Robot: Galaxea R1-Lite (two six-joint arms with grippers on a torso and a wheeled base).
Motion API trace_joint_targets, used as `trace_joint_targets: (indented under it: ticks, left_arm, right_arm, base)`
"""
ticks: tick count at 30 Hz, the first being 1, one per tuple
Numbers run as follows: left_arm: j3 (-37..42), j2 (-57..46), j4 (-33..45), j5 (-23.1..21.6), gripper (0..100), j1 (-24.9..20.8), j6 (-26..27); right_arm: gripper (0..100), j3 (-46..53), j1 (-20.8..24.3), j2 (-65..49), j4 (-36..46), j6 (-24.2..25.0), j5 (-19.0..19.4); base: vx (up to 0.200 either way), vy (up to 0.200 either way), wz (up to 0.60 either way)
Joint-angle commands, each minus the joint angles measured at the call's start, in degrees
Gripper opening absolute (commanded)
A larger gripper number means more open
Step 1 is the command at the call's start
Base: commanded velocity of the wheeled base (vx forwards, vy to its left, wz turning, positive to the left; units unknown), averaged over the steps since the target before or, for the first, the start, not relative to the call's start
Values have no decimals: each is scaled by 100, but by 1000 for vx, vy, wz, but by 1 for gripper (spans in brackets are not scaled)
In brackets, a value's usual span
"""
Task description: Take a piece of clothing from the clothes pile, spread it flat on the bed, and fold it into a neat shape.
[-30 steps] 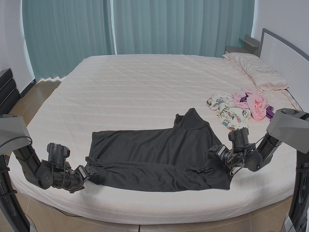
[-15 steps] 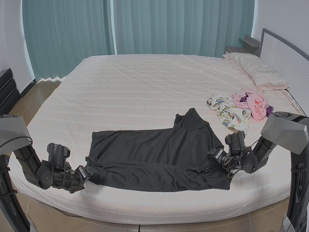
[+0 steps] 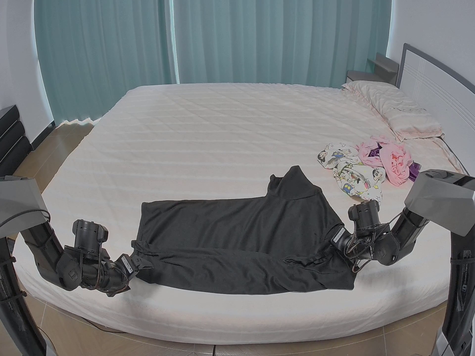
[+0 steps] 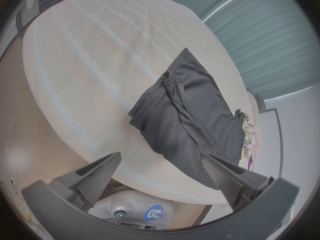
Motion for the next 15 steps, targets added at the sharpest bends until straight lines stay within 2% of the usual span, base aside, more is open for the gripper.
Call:
trace_joint_targets:
  ticks: [1,15]
  left_arm:
    - [2,9,-3,1,100,0,-2]
    - [2,9,6,1,100,0,-2]
  right_arm:
    - [0,84,2,-229,19,0,-1]
    - [0,312,-42,-563,45,-167,-10]
  base:
    - [0,0,0]
    - [0,0,0]
